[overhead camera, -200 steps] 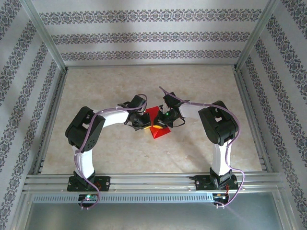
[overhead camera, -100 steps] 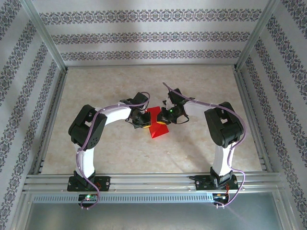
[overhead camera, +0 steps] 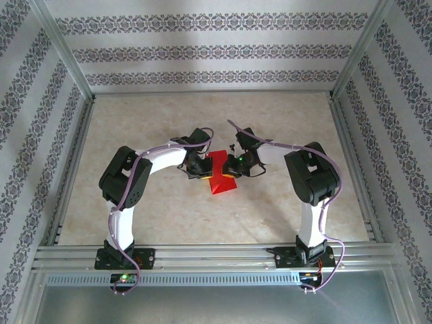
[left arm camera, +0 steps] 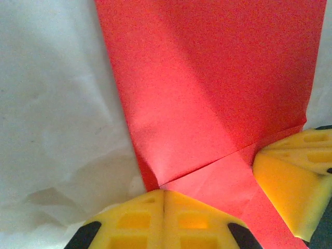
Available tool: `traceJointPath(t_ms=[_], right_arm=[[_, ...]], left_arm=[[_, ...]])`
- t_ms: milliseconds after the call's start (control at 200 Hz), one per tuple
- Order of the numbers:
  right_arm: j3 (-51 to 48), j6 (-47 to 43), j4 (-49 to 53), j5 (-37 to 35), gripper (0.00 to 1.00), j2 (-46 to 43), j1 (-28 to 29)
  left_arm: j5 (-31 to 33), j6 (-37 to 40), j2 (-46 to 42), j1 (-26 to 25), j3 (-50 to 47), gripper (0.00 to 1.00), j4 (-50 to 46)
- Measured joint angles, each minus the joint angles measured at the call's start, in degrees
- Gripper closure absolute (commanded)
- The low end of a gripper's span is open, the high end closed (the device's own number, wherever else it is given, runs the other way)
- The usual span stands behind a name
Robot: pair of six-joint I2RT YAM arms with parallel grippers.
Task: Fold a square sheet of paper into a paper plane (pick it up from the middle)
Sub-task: Fold the triangle a second time at the center of the table.
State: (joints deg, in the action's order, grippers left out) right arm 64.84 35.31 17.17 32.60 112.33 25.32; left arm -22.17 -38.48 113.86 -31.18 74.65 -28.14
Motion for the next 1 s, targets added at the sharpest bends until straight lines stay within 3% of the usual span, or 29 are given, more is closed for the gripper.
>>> traceJointPath(t_ms=[215, 455, 705, 1004], right_arm=[[-3.06, 4.42, -4.26, -0.17, 0.89, -1.44, 0.04], [-4.22, 8.15, -6.12, -0.22, 0.89, -1.86, 0.04], [-4.22, 9.35, -6.12, -0.22, 0.89, -1.86, 0.04], [-4.22, 9.38, -6.1, -0.22, 0.89, -1.84, 0.04]], left_arm=[[0.13, -0.17, -1.57, 0.0, 0.44, 0.91, -0.26], [-3.26, -10.47, -11.41, -1.53, -8.48, 0.91, 11.85], [-4.74, -15.17, -9.09, -5.99, -9.81, 0.91, 14.27], [-3.85, -15.15, -6.67, -6.6, -9.68, 0.91, 11.19]])
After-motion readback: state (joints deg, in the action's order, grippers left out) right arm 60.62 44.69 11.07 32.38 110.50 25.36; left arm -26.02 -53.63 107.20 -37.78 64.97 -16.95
